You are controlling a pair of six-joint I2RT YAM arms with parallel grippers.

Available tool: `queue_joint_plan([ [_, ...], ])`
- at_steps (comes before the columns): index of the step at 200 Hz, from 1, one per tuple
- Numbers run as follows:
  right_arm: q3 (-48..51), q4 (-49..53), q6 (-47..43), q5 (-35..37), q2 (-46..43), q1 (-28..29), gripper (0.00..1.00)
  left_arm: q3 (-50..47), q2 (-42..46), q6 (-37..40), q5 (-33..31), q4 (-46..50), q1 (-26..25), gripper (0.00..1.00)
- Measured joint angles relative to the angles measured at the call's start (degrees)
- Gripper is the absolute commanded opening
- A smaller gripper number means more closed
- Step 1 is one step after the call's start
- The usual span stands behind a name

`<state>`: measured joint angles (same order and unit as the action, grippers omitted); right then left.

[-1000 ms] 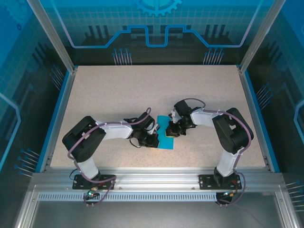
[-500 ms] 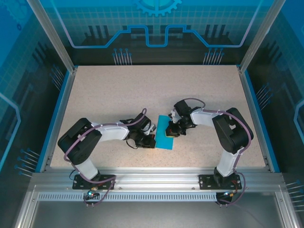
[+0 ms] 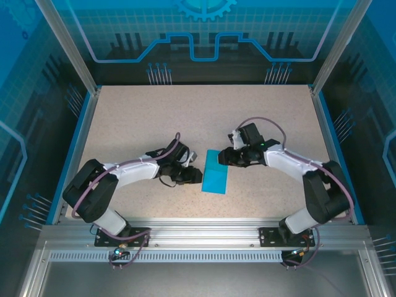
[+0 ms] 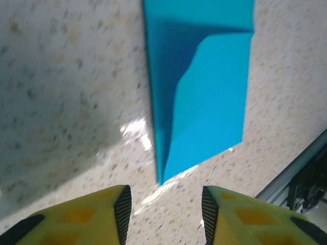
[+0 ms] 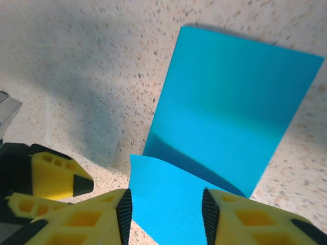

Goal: Fold a paper plane with a square sheet of paper (fold left side to right side)
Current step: Fold the triangle a second time at the center of the table.

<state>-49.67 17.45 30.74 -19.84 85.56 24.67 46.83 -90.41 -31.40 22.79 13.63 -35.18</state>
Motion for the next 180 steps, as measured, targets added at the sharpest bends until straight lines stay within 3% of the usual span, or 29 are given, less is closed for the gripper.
queue_joint_plan([
  [58, 8.98, 0.35, -0.48, 0.5, -9.01, -2.23, 0.7, 7.21, -8.87, 0.46, 0.02, -3.98, 0.15, 0.5],
  [134, 14.12, 0.37, -0.11, -1.88, -12.44, -2.23, 0.71, 10.43, -14.19, 3.3, 0.39, -5.42, 0.15, 0.14],
  [180, 14.82, -2.99, 1.62, -5.09, -10.58, -2.21, 0.72, 10.36, -13.97, 3.72, -0.39, -5.4, 0.15, 0.09],
])
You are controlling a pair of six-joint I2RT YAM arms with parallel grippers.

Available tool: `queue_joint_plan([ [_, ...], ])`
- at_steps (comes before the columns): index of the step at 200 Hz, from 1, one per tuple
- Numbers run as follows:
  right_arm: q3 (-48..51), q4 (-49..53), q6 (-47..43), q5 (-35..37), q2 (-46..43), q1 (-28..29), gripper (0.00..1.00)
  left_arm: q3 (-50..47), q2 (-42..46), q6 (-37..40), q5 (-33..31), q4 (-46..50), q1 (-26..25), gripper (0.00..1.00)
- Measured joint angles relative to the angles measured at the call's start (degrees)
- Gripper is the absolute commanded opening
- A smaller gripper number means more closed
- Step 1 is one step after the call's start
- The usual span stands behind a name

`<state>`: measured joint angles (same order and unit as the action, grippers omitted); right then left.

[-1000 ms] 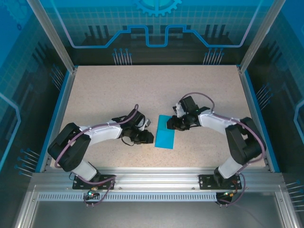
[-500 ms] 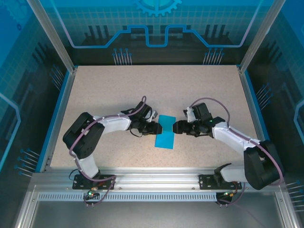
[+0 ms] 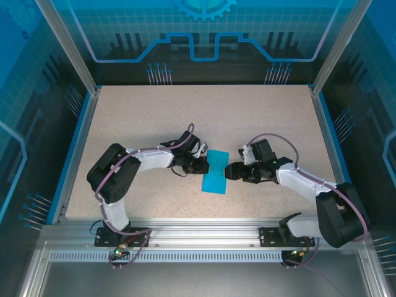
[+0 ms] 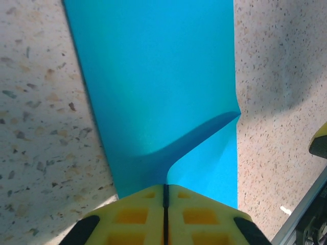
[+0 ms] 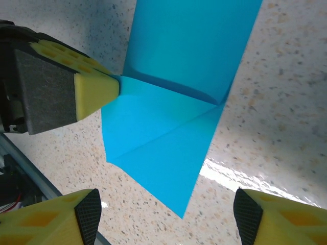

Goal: Fold a paper plane with a square sheet of paper (fold left side to right side)
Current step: Fold the triangle a second time at the center of the table, then turn over the paper at the center of the table.

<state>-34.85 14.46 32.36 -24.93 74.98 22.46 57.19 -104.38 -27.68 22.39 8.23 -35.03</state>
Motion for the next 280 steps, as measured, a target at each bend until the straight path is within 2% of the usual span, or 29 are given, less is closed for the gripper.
queue_joint_plan([
  [63, -0.42, -7.69, 5.03, -3.04, 8.79, 1.9, 0.67, -1.4, 2.16, 0.66, -1.14, 0.02, 0.0, 0.1],
  [101, -1.77, -13.53, 8.66, -4.28, 14.69, 3.34, 0.58, -1.53, 2.29, 0.66, -1.53, 0.04, 0.0, 0.1],
  [125, -2.75, -16.7, 10.88, -4.68, 17.73, 3.98, 0.49, -1.53, 2.43, 0.66, -1.62, 0.07, 0.0, 0.11],
  [135, -3.3, -17.53, 11.21, -4.74, 18.71, 4.2, 0.42, -1.53, 2.47, 0.66, -1.64, 0.04, 0.0, 0.13],
  [152, -3.69, -19.15, 12.22, -4.76, 19.96, 4.42, 0.28, -1.66, 2.73, 0.68, -1.81, 0.04, 0.11, 0.21],
  [167, -3.85, -20.15, 12.41, -4.98, 20.52, 4.5, 0.15, -2.14, 3.52, 0.81, -1.81, 0.13, 0.52, 0.32],
  [199, -3.96, -21.35, 11.43, -5.25, 20.37, 4.31, 0.01, -4.26, 7.41, -0.17, -1.68, 0.17, 3.04, 0.6],
  [251, -4.39, -21.84, 6.6, -8.92, 13.51, -1.18, 0.0, -10.12, 19.41, -4.52, 0.72, -2.67, 10.27, 0.87],
  [280, -7.32, -21.81, 3.21, -13.66, 7.76, -5.25, 0.01, -12.46, 26.75, -8.22, 4.09, -5.44, 14.4, 0.94],
])
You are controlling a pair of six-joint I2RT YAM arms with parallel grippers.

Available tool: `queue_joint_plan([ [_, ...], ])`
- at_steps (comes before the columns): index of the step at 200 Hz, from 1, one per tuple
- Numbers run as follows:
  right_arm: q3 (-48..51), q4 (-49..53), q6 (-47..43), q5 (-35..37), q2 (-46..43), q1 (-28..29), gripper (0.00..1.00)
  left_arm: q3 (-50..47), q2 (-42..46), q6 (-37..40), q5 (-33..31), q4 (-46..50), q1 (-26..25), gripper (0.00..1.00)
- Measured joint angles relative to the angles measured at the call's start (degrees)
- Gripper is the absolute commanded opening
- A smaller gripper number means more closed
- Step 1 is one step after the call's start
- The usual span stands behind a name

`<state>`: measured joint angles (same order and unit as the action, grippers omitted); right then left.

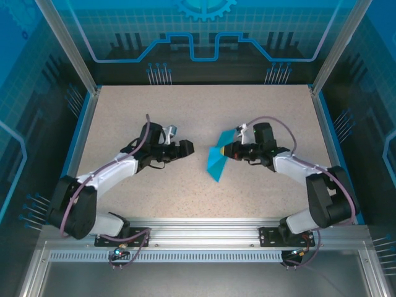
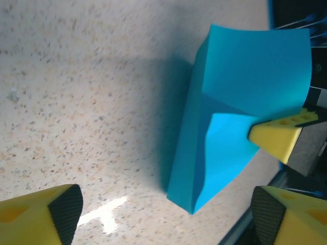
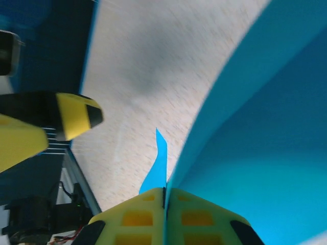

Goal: Fold a paper plane with a square sheet of paper (fold left side to right side)
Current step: Turn over the paper at the center of the table.

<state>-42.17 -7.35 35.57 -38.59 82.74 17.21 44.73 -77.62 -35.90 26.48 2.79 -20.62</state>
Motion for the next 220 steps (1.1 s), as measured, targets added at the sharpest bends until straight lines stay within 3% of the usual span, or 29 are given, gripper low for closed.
queue_joint_plan([
  [56, -10.05, -0.66, -3.06, -10.08, -6.05, -1.6, 0.01, 0.0, 6.67, -6.64, 10.6, -11.06, 1.33, 0.97],
  [117, -16.59, -1.53, -1.55, -14.91, -6.25, 1.29, 0.02, 4.07, 6.78, -10.36, 17.4, -19.28, -0.28, 0.95],
  [162, -17.53, -3.76, 1.22, -15.93, -6.14, 4.22, 0.03, 6.97, 5.29, -10.8, 19.02, -21.57, -2.45, 0.8],
  [198, -17.51, -5.29, 3.78, -15.87, -5.33, 4.9, 0.04, 7.19, 5.03, -10.64, 19.45, -21.51, -2.93, 0.51],
  [220, -17.22, -7.32, 5.38, -15.85, -5.22, 4.92, 0.05, 7.37, 5.05, -10.32, 19.41, -21.14, -2.91, 0.4],
])
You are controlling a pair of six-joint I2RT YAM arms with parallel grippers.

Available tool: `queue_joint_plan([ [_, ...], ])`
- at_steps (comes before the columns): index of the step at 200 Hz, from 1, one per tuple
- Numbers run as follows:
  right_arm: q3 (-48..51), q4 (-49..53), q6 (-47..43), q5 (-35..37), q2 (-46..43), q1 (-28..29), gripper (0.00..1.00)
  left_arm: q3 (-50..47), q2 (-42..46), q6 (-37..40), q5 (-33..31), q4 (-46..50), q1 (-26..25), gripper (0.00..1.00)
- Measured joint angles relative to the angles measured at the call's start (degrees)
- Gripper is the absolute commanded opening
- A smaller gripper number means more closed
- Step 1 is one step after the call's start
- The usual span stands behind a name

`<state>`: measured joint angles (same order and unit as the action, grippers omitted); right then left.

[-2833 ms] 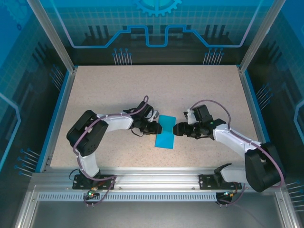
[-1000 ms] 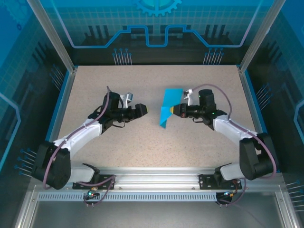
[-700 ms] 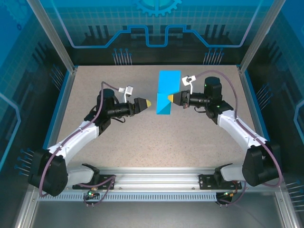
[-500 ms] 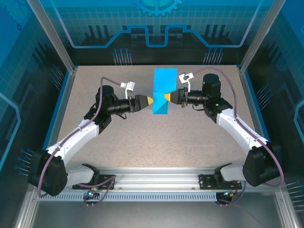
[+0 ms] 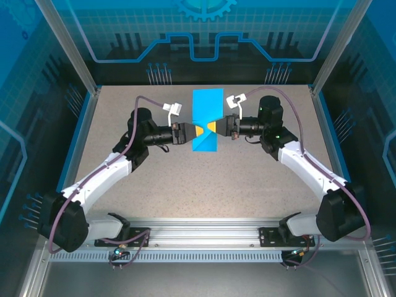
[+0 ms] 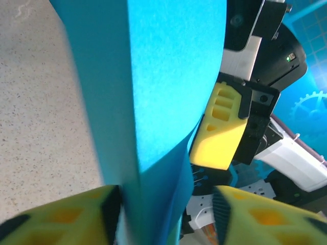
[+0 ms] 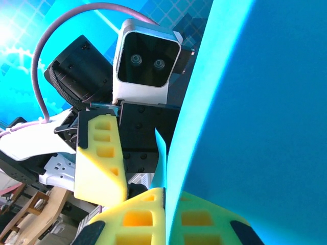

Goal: Fold a paper plane with a square sheet of paper (fold left side to right side)
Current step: Turn over the paper at the center of the table.

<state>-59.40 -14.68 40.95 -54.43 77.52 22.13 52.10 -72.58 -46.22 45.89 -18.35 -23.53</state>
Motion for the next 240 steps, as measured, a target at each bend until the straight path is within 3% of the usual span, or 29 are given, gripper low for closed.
queue_joint_plan([
  [49, 2.29, -1.31, 1.55, 0.42, -0.02, 0.02, 0.13, 0.0, 0.2, 1.09, -0.22, 1.6, 0.0, 0.14],
  [83, 2.82, 0.55, 0.66, 1.84, -0.52, -0.04, 0.3, 0.02, 0.85, 2.93, -1.51, 4.66, -0.02, 0.06],
  [122, 3.26, 12.57, -5.33, 7.3, -5.33, -2.69, 0.51, 0.37, 3.02, 9.07, -7.98, 16.37, -0.28, 0.0],
  [166, 1.62, 36.79, -15.04, 27.32, -9.7, -7.45, 0.66, 5.88, 2.08, 18.4, -24.35, 37.83, -5.7, 0.0],
  [195, 2.4, 47.15, -17.49, 37.81, -10.29, -11.39, 0.89, 12.33, -3.08, 21.92, -38.93, 50.71, -13.6, 0.0],
  [216, 4.04, 51.41, -17.99, 43.69, -12.55, -12.92, 0.98, 17.62, -9.27, 22.08, -50.03, 59.39, -18.97, 0.0],
  [240, 5.22, 55.06, -18.38, 48.76, -14.67, -14.75, 1.0, 25.51, -18.86, 17.33, -63.67, 71.17, -23.23, 0.0],
])
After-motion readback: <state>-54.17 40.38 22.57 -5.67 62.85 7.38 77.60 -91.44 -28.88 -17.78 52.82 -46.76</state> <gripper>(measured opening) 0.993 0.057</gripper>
